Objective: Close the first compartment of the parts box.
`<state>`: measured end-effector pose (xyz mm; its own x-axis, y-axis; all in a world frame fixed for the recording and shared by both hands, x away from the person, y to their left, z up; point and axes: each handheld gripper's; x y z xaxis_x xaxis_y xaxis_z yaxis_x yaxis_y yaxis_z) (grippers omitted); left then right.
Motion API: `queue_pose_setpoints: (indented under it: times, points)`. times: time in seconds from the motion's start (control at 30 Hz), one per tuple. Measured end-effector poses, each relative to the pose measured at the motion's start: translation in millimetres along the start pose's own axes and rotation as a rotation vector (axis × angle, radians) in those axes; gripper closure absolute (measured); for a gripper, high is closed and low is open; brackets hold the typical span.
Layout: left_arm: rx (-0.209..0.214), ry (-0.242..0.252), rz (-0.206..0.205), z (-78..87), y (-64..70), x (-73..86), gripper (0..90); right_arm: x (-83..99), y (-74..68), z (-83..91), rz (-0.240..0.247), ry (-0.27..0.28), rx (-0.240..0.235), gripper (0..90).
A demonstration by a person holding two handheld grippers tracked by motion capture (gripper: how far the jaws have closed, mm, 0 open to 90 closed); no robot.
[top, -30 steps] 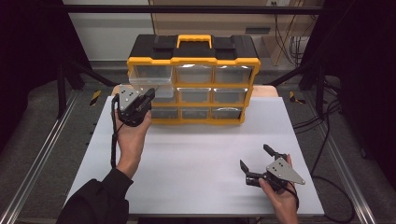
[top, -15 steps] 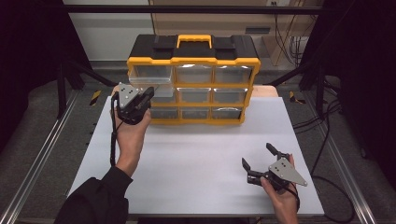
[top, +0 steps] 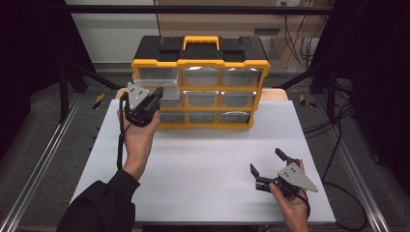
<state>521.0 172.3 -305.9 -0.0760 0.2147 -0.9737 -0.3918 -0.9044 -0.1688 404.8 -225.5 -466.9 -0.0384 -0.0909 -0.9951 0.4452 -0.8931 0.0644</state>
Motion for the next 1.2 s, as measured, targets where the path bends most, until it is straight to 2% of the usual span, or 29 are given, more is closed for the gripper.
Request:
queue_pose_setpoints:
  times: [0.17,0.43,0.63,0.7,1.2]
  points:
    - [-0.006,0.003,-0.021,-1.1,0.1,-1.0,89.6,0.1,-0.7,0.2,0.000,-0.003,-0.005,2.3]
    - [-0.008,0.004,0.014,-1.8,-3.1,-2.7,89.6,0.0,-1.1,0.4,0.004,-0.004,-0.006,2.5]
    - [-0.005,-0.005,-0.002,-4.7,-3.6,-3.2,89.6,-0.2,-2.0,0.0,0.007,-0.006,-0.002,2.5]
    - [-0.002,-0.009,0.011,-6.2,-4.7,-2.5,89.6,-0.4,-2.0,0.2,0.008,-0.005,0.002,2.5]
    - [-0.004,-0.009,0.027,-11.3,-8.7,-0.7,89.6,-0.4,-1.8,0.5,0.010,-0.005,0.003,2.9]
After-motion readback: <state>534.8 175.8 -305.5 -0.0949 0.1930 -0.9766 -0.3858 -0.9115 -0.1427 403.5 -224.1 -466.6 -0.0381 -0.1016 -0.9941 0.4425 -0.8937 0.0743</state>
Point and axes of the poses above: each handheld gripper's, and its own axes: z roughly backward along the jaws, x roughly out of its underside, y roughly to its right, and after that the axes turned 4 degrees about -z, right-handed
